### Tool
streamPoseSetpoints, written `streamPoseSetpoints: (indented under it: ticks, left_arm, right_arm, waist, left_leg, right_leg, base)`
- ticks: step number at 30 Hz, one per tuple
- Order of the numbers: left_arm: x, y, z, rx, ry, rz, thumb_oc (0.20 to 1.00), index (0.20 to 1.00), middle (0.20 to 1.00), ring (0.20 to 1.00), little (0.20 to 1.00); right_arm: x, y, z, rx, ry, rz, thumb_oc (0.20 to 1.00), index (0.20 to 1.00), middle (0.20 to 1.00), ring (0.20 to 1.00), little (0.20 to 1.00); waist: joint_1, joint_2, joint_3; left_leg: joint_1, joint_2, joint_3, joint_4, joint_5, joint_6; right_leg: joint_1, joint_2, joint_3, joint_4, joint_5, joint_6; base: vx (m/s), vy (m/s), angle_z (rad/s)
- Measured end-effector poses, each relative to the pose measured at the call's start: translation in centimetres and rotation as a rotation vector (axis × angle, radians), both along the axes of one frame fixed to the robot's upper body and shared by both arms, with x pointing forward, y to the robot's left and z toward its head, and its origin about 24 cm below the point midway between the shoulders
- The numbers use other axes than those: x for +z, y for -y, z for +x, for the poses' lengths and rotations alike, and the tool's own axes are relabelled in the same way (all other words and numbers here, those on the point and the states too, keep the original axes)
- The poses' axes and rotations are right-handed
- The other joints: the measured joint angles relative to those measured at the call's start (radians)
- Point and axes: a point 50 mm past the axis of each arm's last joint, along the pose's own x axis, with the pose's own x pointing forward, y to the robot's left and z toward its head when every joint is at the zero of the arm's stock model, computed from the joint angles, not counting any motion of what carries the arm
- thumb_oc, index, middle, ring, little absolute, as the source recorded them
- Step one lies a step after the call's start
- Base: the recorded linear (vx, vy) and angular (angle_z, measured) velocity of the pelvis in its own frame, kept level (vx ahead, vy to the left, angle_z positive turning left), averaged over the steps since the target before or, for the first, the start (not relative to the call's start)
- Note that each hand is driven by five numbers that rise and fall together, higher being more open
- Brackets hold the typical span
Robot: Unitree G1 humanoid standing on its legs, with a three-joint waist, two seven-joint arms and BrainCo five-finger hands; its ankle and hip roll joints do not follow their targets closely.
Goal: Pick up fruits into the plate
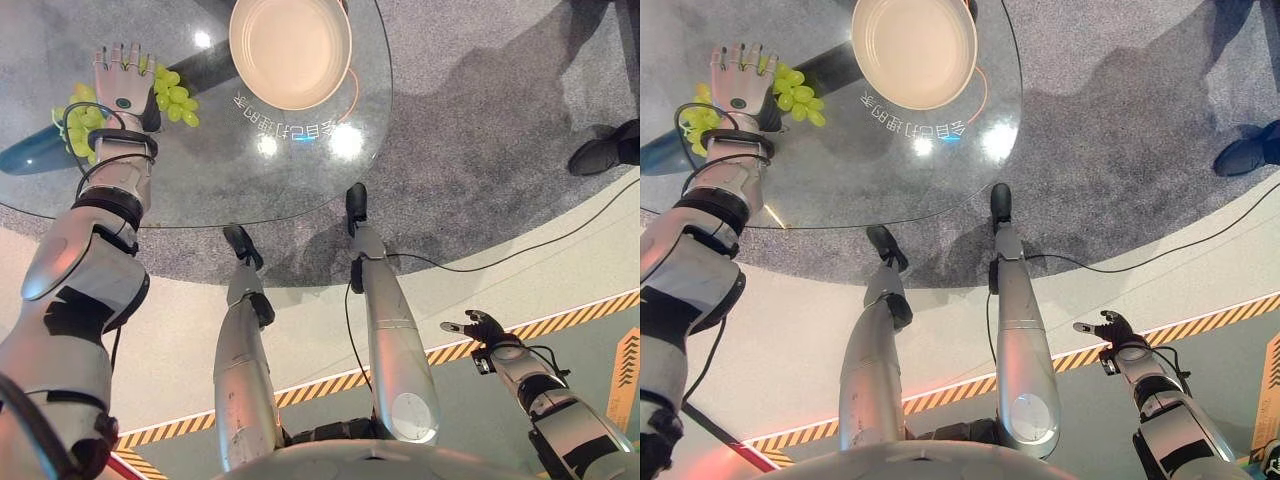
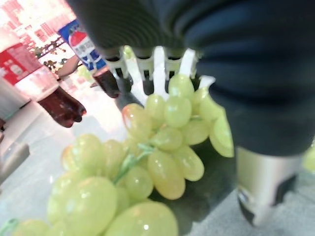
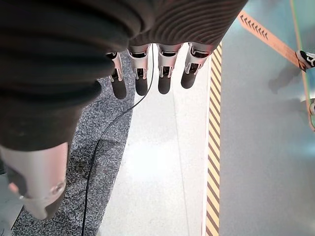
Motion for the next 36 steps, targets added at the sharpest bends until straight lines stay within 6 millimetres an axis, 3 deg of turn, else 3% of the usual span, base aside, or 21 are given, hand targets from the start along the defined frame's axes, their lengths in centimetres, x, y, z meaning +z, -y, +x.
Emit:
streamPoseSetpoints:
  ticks: [6,7,8,11,15,30,36]
  left_arm:
    - [-0.2,-0.1,0.0,-0.007,-0.002,-0.071,1.0,1.0,1.0,1.0,1.0]
    - [-0.3,-0.2,0.0,0.0,-0.005,-0.095,0.796,0.796,0.796,0.796,0.796]
    - [-0.3,-0.3,0.0,0.003,-0.006,-0.1,0.517,0.517,0.517,0.517,0.517]
    - [0.8,-0.3,0.1,0.008,0.025,-0.129,0.2,0.2,0.2,0.2,0.2]
    - [2.5,-0.4,0.1,0.036,0.046,-0.152,0.2,0.2,0.2,0.2,0.2]
    - [2.4,-1.0,0.1,0.073,-0.032,-0.187,0.2,0.2,0.2,0.2,0.2]
    - [2.1,-1.2,0.1,0.041,-0.003,-0.329,0.2,0.2,0.2,0.2,0.2]
  right_arm:
    - [0.0,0.0,0.0,0.0,-0.001,0.0,1.0,1.0,1.0,1.0,1.0]
    - [0.0,0.0,-0.1,-0.001,-0.002,0.0,1.0,1.0,1.0,1.0,1.0]
    - [-0.1,0.0,-0.1,-0.002,-0.003,0.0,1.0,1.0,1.0,1.0,1.0]
    - [-0.1,0.1,-0.2,-0.009,-0.004,0.001,1.0,1.0,1.0,1.0,1.0]
    - [-0.1,0.3,-0.3,-0.023,-0.004,0.008,1.0,1.0,1.0,1.0,1.0]
    - [0.0,0.2,-0.1,-0.017,0.02,0.017,1.0,1.0,1.0,1.0,1.0]
    - [0.2,0.1,0.1,-0.025,0.058,0.022,1.0,1.0,1.0,1.0,1.0]
  waist:
    - [-0.01,-0.009,-0.001]
    - [-0.01,-0.014,-0.002]
    - [-0.01,-0.016,-0.002]
    - [-0.009,-0.025,-0.003]
    - [-0.013,-0.034,-0.004]
    - [-0.013,-0.035,-0.005]
    - [-0.013,-0.035,-0.005]
  left_leg:
    - [-0.02,0.006,0.0,0.048,-0.025,0.003]
    - [-0.023,0.01,0.002,0.056,-0.031,0.001]
    - [-0.029,0.013,0.001,0.062,-0.033,0.001]
    - [-0.055,0.02,-0.001,0.082,-0.04,0.001]
    - [-0.085,0.028,-0.004,0.119,-0.058,-0.001]
    - [-0.086,0.03,-0.004,0.123,-0.061,-0.002]
    - [-0.079,0.029,-0.009,0.123,-0.061,-0.002]
  right_leg:
    - [-0.002,0.002,0.006,0.001,0.0,0.0]
    - [-0.004,0.005,0.008,0.001,0.0,0.001]
    - [-0.006,0.007,0.008,0.001,-0.001,0.001]
    - [-0.025,0.012,0.009,0.002,0.0,0.0]
    - [-0.045,0.016,0.01,0.016,0.0,0.0]
    - [-0.045,0.017,0.01,0.016,0.001,-0.001]
    - [-0.033,0.016,0.006,0.017,0.001,-0.002]
  base:
    - [0.01,0.007,-0.02]
    - [0.01,0.009,-0.06]
    - [0.01,0.008,-0.08]
    - [0.0,-0.002,-0.03]
    - [0.0,-0.009,-0.02]
    - [0.0,-0.001,0.0]
    - [0.0,0.0,0.0]
